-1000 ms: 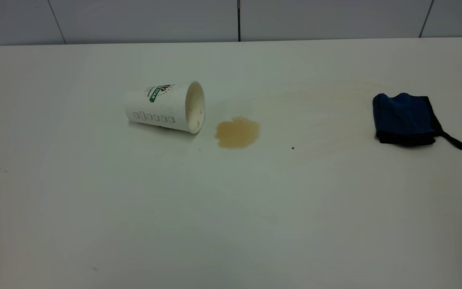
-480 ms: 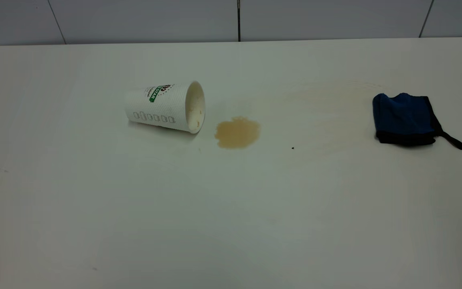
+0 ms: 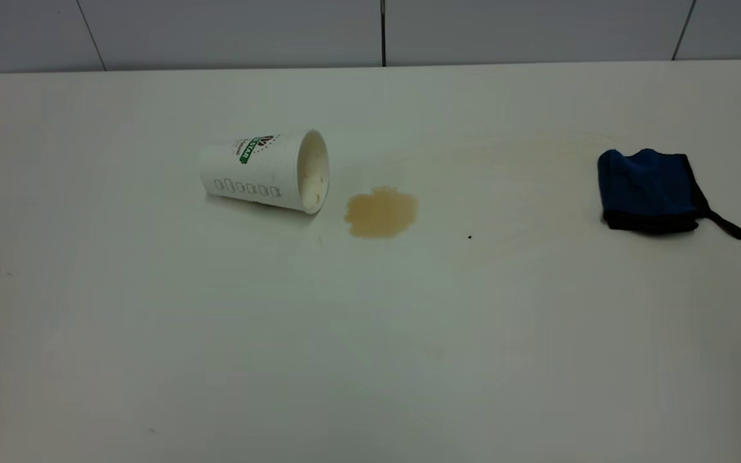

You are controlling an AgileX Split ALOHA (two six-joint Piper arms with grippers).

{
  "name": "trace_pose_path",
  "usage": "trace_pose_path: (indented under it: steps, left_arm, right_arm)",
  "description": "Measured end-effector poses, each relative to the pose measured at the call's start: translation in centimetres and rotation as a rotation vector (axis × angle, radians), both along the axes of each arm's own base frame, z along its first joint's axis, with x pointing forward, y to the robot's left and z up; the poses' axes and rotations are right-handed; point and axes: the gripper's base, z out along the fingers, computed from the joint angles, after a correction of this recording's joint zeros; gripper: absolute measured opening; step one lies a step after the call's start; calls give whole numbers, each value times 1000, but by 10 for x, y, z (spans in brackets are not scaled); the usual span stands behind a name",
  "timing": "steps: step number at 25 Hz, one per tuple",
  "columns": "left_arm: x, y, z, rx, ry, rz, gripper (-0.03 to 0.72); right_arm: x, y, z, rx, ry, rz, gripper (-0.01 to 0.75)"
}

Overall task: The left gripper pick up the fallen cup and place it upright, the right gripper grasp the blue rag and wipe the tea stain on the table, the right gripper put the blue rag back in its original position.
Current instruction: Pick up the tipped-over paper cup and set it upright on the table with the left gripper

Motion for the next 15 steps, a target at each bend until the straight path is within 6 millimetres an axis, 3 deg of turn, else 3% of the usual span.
trace_pose_path:
  steps: [4,11,15]
  left_arm:
    - [39,0,26,-2,63,-18,377]
    - [115,1,53,21,193,-58,676]
    - [160,0,51,9,281,-84,721]
  right_arm:
    - [0,0,0,0,0,0,236]
    - [0,0,0,0,0,0,236]
    - [0,0,0,0,0,0,236]
